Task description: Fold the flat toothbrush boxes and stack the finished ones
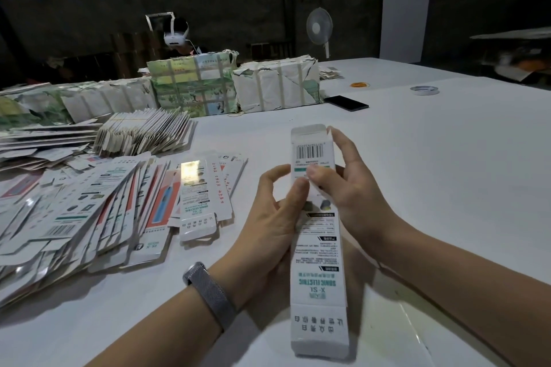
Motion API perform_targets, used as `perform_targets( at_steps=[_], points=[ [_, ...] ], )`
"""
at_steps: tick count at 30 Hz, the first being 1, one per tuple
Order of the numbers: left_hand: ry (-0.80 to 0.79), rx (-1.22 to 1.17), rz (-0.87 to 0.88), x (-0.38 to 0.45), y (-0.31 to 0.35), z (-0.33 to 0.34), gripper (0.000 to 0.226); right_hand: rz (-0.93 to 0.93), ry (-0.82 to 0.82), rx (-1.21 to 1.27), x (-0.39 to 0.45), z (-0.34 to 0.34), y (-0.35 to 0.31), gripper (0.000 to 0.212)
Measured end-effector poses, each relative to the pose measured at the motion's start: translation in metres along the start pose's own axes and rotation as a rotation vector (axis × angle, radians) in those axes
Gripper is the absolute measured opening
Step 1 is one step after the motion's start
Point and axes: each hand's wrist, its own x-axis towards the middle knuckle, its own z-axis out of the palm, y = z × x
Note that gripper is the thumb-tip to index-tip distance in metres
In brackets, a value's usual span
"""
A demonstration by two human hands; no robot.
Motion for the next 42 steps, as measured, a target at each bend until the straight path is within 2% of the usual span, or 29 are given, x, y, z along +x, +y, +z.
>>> perform_targets(
  at_steps=[3, 7, 15, 21, 28, 34, 36, 42],
  points=[
    [0.049, 0.013, 0.046, 0.001, -0.002, 0.000, 0.070, 0.094, -0.074, 0.008, -0.003, -0.003, 0.003, 0.069],
    [0.057, -0.055, 0.082, 0.002, -0.002, -0.003, 0.053, 0.147, -0.153, 0.058, -0.007, 0.000, 0.003, 0.053],
    [0.073, -0.081, 0.041, 0.004, -0.004, -0.004, 0.049, 0.138, -0.177, 0.021, -0.009, 0.001, 0.000, 0.023],
    [0.056, -0.052, 0.050, 0.005, -0.004, -0.005, 0.045, 0.131, -0.153, 0.013, -0.010, 0.002, 0.002, 0.020],
    [0.027, -0.046, 0.048, 0.005, -0.004, -0.005, 0.041, 0.093, -0.010, 0.000, -0.002, -0.004, 0.003, 0.014],
    [0.014, -0.041, 0.038, 0.004, -0.005, -0.006, 0.042, 0.023, 0.035, 0.058, 0.000, -0.005, 0.005, 0.037],
    [0.033, -0.048, 0.060, 0.004, -0.007, -0.006, 0.039, 0.022, 0.038, 0.070, 0.001, -0.006, 0.005, 0.039],
    [0.036, -0.054, 0.053, 0.005, -0.008, -0.008, 0.040, 0.023, 0.025, 0.055, 0.001, -0.007, 0.005, 0.024]
  ],
)
